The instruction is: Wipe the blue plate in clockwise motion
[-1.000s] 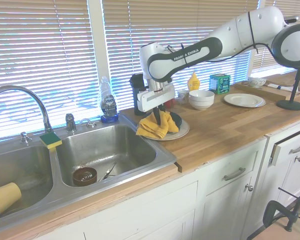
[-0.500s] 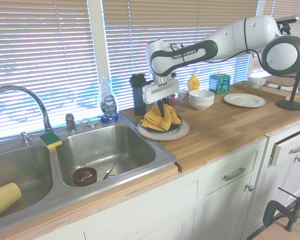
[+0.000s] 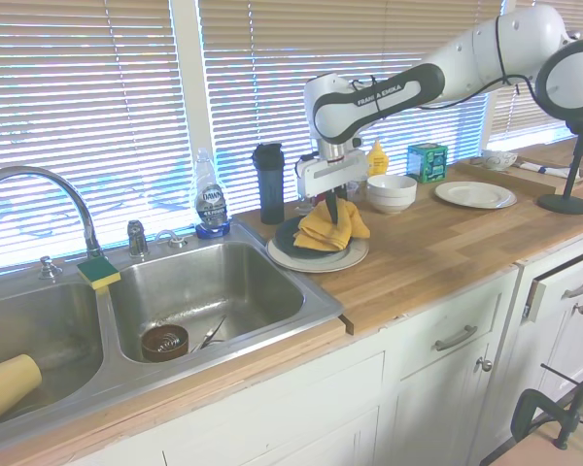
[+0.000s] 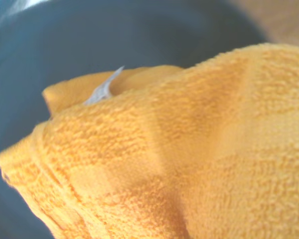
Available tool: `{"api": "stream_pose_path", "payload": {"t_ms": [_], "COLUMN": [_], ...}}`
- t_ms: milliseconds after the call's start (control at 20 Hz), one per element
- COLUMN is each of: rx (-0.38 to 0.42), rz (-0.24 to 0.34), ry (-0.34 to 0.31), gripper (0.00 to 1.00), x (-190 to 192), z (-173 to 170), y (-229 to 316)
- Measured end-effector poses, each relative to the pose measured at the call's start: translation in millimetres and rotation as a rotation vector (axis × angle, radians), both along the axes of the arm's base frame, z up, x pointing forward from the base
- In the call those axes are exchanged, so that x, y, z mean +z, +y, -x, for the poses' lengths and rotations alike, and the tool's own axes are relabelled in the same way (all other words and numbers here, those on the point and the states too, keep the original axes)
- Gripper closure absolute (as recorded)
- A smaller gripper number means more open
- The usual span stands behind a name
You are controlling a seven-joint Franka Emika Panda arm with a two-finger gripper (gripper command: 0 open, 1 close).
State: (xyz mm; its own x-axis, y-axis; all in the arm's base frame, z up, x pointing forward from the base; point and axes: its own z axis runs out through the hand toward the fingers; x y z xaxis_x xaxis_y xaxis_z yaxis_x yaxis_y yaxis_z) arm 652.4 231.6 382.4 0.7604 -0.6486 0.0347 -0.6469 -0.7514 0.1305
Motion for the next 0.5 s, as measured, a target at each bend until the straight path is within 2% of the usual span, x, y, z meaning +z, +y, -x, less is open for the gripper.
{"api": "stream_pose_path", "payload": {"t_ms": [250, 500], "rx": [0.056, 0.086], "rz": [-0.010, -0.031], "ry": [0.008, -0.009], "gripper": [1.00, 1.00], "x": [-14, -6], "z": [40, 56], "y": [22, 44]}}
